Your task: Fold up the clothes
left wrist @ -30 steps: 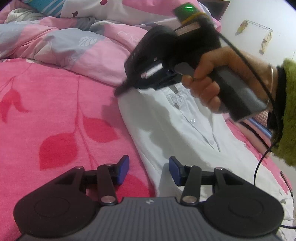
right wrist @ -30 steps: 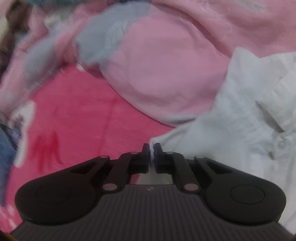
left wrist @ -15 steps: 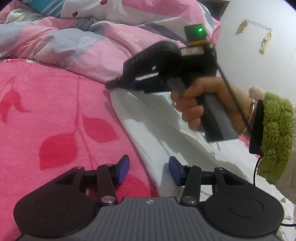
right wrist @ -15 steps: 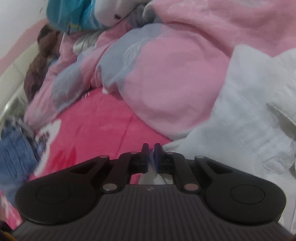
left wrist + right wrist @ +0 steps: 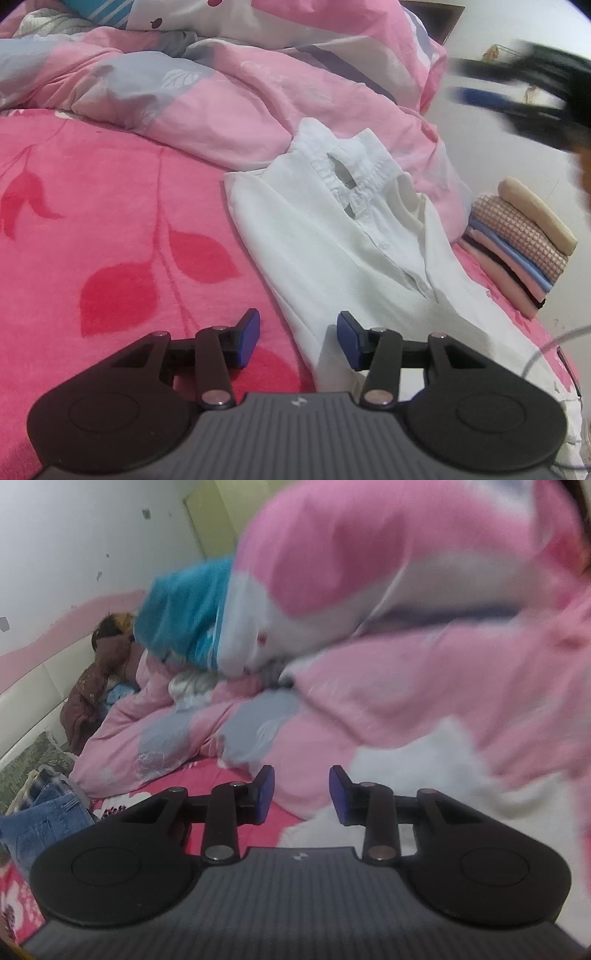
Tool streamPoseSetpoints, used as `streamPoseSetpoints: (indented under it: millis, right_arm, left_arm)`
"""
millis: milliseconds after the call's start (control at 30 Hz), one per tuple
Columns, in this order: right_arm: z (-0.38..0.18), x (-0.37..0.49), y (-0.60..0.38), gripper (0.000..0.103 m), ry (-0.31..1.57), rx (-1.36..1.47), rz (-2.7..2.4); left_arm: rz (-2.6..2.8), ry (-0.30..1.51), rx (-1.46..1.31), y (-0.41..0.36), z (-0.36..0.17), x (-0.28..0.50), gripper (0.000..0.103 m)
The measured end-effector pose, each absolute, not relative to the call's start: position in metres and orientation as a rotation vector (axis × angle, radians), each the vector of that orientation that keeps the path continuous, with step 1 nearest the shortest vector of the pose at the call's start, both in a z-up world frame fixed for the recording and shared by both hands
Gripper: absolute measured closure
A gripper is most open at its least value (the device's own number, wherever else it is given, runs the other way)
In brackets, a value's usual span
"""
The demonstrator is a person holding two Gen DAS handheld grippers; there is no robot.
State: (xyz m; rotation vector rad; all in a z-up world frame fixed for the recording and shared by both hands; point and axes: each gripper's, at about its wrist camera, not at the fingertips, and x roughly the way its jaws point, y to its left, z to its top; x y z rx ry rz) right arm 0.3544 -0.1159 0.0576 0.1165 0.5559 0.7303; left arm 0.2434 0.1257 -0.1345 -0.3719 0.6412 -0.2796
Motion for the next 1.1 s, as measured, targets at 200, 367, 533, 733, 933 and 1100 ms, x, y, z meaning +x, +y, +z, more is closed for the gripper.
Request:
streamPoseSetpoints:
  millis: [200, 367, 533, 733, 933, 1100]
  right_arm:
    - [0.126, 0.241, -0.252, 0.076, 0.39, 0.075, 0.54]
    - [0.175, 0.127, -0.378, 0.076, 0.242, 0.06, 0.287]
    - [0.196, 0.035, -0.441, 0.076, 0.169, 0.009, 0.102]
    - [0.129, 0.027, -0.459, 0.077, 0.31, 0.035, 0.109]
    - [-0.018, 0.097, -0.423, 0.089, 0.556, 0.181, 0.23]
    - [-0.07, 0.141, -0.389, 0.09, 0.561, 0.131, 0.268]
  left_arm:
    - [-0.273, 0.644, -0.393, 0.128, -0.135, 0.245, 0.055]
    - [-0.262, 0.644, -0.408, 0.13, -0.134, 0.245, 0.055]
    - [-0.217, 0.622, -0.409, 0.133, -0.13, 0.241, 0.053]
    - [-0.126, 0.588, -0.322, 0.125, -0.113, 0.233, 0.049]
    - [-0.086, 0.631, -0.241, 0.109, -0.102, 0.233, 0.049]
    - [-0.036, 0.675, -0.202, 0.102, -0.109, 0.238, 0.049]
